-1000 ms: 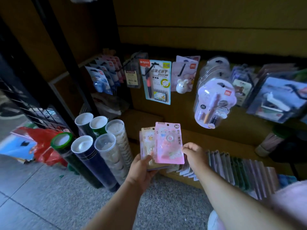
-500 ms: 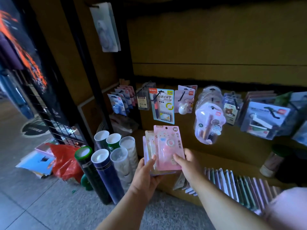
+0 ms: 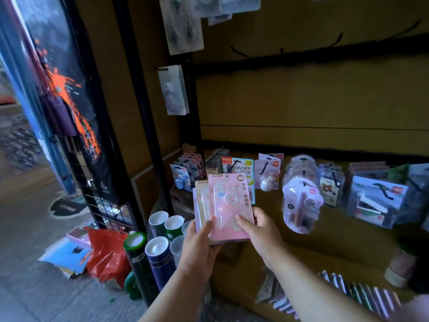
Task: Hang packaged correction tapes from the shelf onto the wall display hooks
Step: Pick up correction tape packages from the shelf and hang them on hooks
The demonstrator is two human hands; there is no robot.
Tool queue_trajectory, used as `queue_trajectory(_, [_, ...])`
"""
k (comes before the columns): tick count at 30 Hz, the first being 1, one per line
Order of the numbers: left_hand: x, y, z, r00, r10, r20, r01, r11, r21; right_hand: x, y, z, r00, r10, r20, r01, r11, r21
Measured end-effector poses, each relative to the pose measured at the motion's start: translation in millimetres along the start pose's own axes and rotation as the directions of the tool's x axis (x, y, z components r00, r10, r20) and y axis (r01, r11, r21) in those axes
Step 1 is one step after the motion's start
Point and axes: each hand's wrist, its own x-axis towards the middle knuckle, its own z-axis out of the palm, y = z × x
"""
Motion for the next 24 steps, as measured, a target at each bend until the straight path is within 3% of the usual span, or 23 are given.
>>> queue_trajectory(10, [25,72,21,0.99,0.13,0.052,-0.127,0.991,-0.049,35,-78,26,0.992,-0.124,-0.004,0.124,0.992,-0.011])
queue_trajectory(16, [43,111,28,0.981,0.196,-0.001,-0.196,0.98,-0.025,60,-123,33,0.985,-0.153,-0.077,0.152,0.988,-0.025])
queue_trajectory(24, [50,139,24,0.957,0.283,-0.066,-0.281,0.959,0.044,104,-205,51,0.932,-0.356,-0.07,0.352,0.934,-0.067])
